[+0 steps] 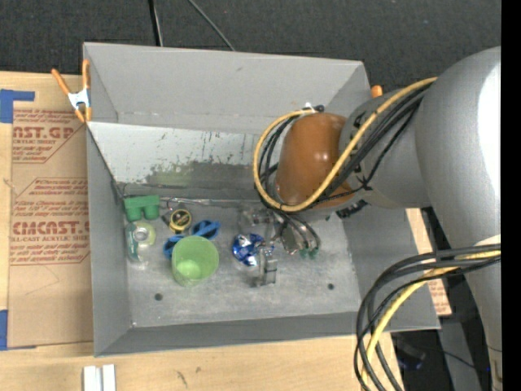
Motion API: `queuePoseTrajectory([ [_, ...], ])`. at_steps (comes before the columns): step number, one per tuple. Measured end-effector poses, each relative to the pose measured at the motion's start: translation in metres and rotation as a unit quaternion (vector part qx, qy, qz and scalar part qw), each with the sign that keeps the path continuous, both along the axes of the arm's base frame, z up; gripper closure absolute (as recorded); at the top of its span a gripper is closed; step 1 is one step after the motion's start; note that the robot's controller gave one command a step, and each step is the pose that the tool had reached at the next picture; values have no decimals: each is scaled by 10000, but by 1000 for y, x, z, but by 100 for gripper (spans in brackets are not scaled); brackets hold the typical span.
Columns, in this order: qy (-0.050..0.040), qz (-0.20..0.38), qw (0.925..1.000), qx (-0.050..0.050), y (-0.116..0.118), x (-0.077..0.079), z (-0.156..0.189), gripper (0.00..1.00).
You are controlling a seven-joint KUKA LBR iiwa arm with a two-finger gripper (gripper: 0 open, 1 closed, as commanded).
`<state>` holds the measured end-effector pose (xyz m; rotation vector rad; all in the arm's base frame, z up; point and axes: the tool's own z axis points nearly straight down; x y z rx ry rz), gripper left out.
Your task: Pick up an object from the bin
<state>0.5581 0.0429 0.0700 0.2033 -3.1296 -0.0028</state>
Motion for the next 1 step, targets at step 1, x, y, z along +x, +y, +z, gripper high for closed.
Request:
queuePoseTrajectory([
  [1,-61,4,10000,-2,0,5,8,100],
])
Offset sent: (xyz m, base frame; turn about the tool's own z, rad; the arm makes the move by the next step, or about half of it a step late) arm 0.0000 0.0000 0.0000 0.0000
